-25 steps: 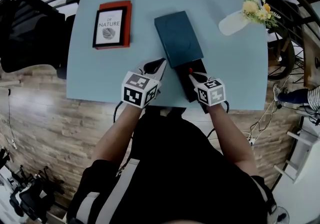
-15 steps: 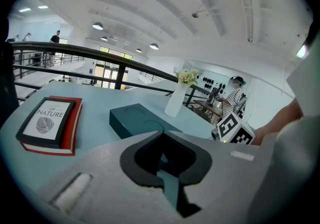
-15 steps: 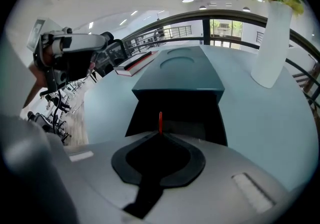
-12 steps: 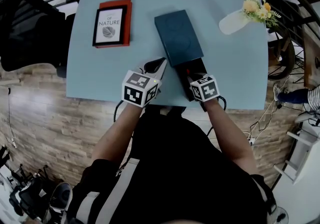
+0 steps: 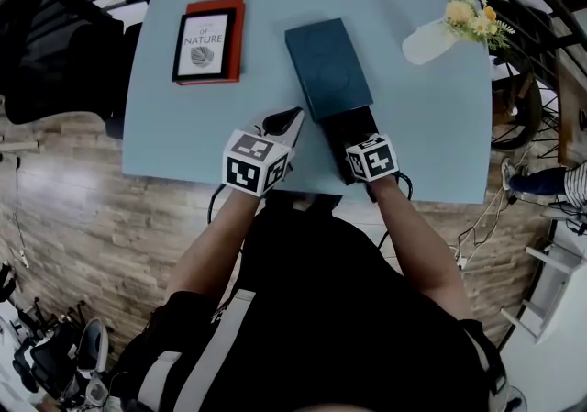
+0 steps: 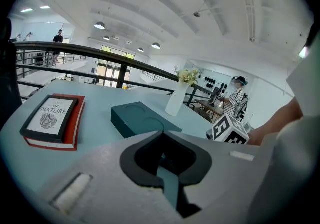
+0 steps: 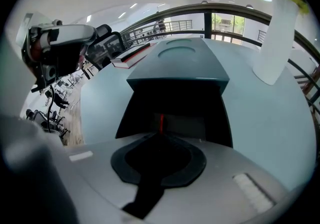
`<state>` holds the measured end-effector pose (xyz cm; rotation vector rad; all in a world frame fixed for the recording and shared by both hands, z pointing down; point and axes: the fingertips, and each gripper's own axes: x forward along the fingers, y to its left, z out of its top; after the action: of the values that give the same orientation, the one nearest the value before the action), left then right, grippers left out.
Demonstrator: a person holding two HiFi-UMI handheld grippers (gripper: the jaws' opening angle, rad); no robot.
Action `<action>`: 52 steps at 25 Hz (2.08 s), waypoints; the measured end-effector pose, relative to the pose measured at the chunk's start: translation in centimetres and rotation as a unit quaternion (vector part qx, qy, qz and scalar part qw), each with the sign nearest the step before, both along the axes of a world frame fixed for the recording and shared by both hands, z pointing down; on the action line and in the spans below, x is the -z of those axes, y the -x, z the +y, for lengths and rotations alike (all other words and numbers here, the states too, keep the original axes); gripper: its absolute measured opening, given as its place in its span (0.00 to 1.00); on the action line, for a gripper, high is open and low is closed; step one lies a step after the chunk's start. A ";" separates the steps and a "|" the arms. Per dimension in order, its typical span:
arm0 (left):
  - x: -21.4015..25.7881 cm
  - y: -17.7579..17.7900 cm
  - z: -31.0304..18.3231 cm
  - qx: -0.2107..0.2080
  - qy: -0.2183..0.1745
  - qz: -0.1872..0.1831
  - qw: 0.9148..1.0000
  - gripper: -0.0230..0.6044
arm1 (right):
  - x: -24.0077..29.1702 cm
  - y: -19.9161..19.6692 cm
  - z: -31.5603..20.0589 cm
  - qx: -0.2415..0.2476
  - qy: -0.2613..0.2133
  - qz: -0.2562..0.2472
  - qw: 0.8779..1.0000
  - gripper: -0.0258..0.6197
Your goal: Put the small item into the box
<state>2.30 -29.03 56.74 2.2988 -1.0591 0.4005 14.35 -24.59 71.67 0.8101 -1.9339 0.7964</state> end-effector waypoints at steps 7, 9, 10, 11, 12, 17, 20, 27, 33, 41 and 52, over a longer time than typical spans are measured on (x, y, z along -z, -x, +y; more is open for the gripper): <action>0.9 -0.2 -0.1 0.000 -0.006 -0.012 1.000 0.05 | 1.8 -0.2 -0.6 0.000 -0.026 -0.027 0.999 0.12; 1.5 -0.4 -0.1 -0.001 -0.009 -0.015 1.000 0.05 | 3.1 -0.5 -0.8 -0.007 -0.038 -0.044 0.998 0.13; 2.0 -0.5 -0.1 -0.003 -0.012 -0.018 1.000 0.05 | 3.8 -0.7 -0.9 -0.011 -0.046 -0.053 0.997 0.13; 2.5 -0.6 -0.2 -0.004 -0.017 -0.020 1.000 0.05 | 4.6 -1.0 -1.2 -0.015 -0.055 -0.062 0.996 0.13; 3.0 -0.7 -0.3 -0.005 -0.022 -0.022 0.999 0.05 | 5.3 -1.2 -1.5 -0.019 -0.066 -0.072 0.995 0.12; 6.0 -1.3 -1.3 -0.008 -0.053 -0.033 0.998 0.05 | 8.8 -3.0 -2.8 -0.047 -0.110 -0.124 0.985 0.09; 7.5 -1.5 -2.1 -0.005 -0.070 -0.042 0.997 0.05 | 10.9 -4.2 -3.6 -0.058 -0.133 -0.140 0.980 0.08; 11.2 -2.2 -4.0 -0.010 -0.109 -0.048 0.993 0.05 | 16.8 -7.0 -5.9 -0.091 -0.199 -0.169 0.961 0.06; 14.5 -3.2 -5.0 -0.018 -0.139 -0.038 0.989 0.05 | 22.7 -8.8 -6.8 -0.114 -0.262 -0.200 0.937 0.04; 19.1 -2.8 -5.6 -0.009 -0.194 -0.033 0.980 0.05 | 30.6 -10.4 -6.5 -0.124 -0.342 -0.235 0.901 0.04; 20.0 -1.1 -4.0 0.036 -0.218 -0.015 0.975 0.05 | 35.3 -12.1 -3.0 -0.146 -0.420 -0.268 0.855 0.04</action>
<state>3.38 -33.05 36.73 2.6287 -1.3496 0.1843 26.42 -27.63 36.35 1.5538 -2.7584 0.3107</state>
